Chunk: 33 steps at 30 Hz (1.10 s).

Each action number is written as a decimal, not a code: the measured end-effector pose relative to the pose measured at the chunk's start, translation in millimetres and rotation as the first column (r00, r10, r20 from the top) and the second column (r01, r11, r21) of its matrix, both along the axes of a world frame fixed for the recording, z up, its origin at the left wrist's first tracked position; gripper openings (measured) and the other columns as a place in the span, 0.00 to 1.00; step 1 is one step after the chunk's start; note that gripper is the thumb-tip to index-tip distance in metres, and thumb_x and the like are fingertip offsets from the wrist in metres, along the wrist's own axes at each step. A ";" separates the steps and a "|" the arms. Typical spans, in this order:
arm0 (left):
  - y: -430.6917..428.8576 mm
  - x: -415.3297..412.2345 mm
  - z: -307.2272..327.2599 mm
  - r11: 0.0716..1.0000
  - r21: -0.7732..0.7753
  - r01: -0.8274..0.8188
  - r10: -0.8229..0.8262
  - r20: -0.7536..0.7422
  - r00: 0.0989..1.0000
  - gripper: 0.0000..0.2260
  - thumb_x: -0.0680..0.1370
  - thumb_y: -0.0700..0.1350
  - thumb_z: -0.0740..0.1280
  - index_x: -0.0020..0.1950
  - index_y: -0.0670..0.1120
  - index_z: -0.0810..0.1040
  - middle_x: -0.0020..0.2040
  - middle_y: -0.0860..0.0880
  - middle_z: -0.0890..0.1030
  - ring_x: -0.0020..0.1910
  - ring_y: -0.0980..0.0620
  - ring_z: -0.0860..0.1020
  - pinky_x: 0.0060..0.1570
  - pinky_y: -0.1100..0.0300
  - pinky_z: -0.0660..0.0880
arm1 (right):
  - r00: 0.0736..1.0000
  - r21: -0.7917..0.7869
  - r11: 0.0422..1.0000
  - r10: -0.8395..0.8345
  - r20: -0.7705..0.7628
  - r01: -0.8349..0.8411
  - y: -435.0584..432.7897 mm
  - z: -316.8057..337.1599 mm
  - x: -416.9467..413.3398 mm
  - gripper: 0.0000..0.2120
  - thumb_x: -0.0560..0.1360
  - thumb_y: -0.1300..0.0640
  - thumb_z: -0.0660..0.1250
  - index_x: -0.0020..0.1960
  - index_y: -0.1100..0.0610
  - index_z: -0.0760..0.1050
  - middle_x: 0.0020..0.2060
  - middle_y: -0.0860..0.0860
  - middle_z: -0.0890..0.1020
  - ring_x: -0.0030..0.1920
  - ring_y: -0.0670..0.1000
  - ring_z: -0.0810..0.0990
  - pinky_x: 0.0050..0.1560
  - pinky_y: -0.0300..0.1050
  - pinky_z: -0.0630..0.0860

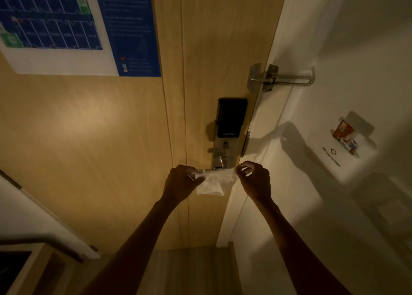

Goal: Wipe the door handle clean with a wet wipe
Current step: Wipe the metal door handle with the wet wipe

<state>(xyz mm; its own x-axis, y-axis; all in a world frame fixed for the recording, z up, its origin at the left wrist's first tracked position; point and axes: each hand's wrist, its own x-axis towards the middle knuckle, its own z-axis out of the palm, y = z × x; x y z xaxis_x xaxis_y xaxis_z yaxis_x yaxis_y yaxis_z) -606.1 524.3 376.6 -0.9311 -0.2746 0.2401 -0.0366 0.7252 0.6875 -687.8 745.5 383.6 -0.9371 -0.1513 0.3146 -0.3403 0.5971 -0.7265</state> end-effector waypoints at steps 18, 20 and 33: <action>-21.3 3.4 -11.9 0.979 -0.203 -0.011 -0.007 -0.089 0.996 0.13 0.71 0.57 0.71 0.51 0.54 0.79 0.43 0.59 0.79 0.35 0.63 0.77 0.36 0.68 0.76 | 0.967 -0.027 0.995 0.087 -0.239 -0.096 -23.6 -10.5 -0.7 0.11 0.73 0.55 0.71 0.53 0.59 0.80 0.48 0.51 0.85 0.46 0.46 0.84 0.48 0.39 0.81; -20.3 0.1 -10.1 0.984 -0.176 0.001 -0.019 -0.104 0.994 0.18 0.71 0.55 0.72 0.58 0.53 0.77 0.49 0.59 0.77 0.40 0.62 0.77 0.38 0.70 0.74 | 0.968 -0.028 0.994 0.099 -0.232 -0.108 -26.0 -11.0 -0.9 0.10 0.73 0.56 0.72 0.53 0.58 0.80 0.48 0.51 0.85 0.47 0.47 0.84 0.48 0.39 0.81; -28.3 -20.9 -31.8 0.998 0.049 0.032 -0.024 -0.158 0.987 0.12 0.70 0.44 0.75 0.51 0.41 0.83 0.46 0.46 0.85 0.41 0.60 0.82 0.42 0.71 0.78 | 0.969 -0.171 0.964 0.175 -0.177 -0.206 -43.4 -21.9 0.0 0.10 0.73 0.58 0.72 0.54 0.58 0.82 0.48 0.50 0.85 0.46 0.42 0.83 0.48 0.36 0.80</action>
<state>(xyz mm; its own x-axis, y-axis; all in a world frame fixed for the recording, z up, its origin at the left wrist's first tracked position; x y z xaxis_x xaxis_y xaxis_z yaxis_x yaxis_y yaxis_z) -627.1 496.0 344.8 -0.8904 -0.2649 0.3700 0.0942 0.6882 0.7194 -687.8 702.1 361.7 -0.8323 -0.2464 0.4965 -0.5543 0.3688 -0.7461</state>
